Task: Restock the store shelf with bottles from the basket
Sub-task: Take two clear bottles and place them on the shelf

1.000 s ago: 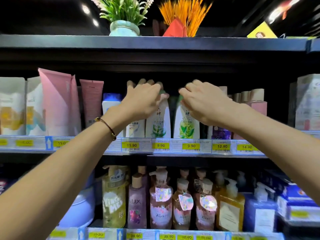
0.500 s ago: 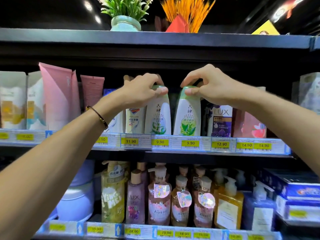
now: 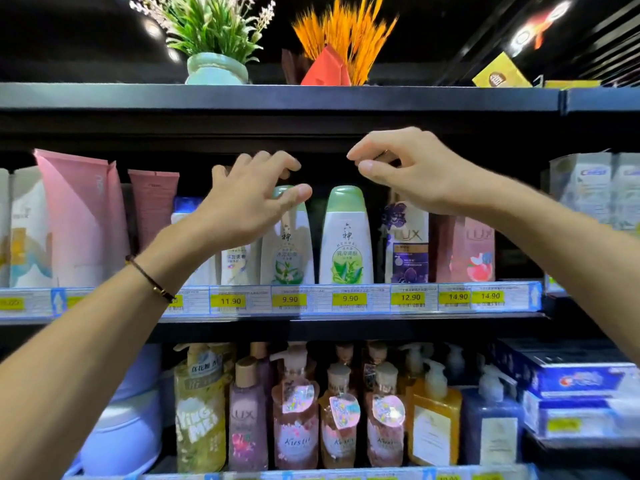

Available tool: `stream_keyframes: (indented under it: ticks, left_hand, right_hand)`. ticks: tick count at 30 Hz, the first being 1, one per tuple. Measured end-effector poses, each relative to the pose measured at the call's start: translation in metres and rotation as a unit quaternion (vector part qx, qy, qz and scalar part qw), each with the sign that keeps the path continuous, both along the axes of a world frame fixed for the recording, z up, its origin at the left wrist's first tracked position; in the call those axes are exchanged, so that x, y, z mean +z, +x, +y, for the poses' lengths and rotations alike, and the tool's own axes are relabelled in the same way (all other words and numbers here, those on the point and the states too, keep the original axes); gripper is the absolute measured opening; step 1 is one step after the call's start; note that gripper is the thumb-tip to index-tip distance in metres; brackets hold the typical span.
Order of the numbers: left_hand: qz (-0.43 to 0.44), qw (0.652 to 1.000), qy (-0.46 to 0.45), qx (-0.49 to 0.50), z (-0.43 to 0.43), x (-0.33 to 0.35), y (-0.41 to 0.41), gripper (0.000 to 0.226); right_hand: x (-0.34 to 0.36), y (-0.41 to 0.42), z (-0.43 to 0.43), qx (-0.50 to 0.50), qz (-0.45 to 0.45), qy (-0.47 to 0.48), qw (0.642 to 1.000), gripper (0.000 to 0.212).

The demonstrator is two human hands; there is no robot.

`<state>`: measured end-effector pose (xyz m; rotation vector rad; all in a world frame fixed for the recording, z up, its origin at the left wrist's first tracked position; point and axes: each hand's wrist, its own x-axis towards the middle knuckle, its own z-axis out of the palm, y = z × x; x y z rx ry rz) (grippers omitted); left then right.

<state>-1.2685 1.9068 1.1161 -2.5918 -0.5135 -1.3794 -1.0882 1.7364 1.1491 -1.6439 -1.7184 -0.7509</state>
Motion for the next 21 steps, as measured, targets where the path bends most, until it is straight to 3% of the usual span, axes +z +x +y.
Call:
stream_keyframes:
  ticks: [3, 7, 11, 14, 16, 21]
  left_hand:
    - [-0.067, 0.994, 0.079, -0.042, -0.017, -0.003, 0.01, 0.041]
    - [-0.09, 0.985, 0.123, -0.081, -0.056, -0.011, 0.04, 0.037]
    - [-0.062, 0.982, 0.176, -0.018, -0.09, -0.021, 0.086, 0.035]
    - [-0.04, 0.974, 0.211, 0.069, -0.101, -0.017, 0.112, 0.043]
    - [-0.02, 0.975, 0.2, 0.098, -0.104, -0.01, 0.124, 0.044]
    - [0.076, 0.991, 0.071, 0.087, -0.098, 0.006, 0.148, 0.03]
  right_hand:
    - [0.005, 0.009, -0.027, -0.019, -0.012, 0.034, 0.999, 0.022]
    - [0.001, 0.029, -0.056, -0.081, -0.012, 0.062, 0.995, 0.021]
    - [-0.013, 0.059, -0.071, -0.201, -0.011, 0.136, 0.97, 0.023]
    - [-0.027, 0.075, -0.075, -0.25, 0.011, 0.122, 0.961, 0.03]
    - [-0.037, 0.084, -0.074, -0.262, 0.018, 0.089, 0.961, 0.042]
    - [-0.053, 0.101, -0.072, -0.254, 0.035, 0.062, 0.965, 0.053]
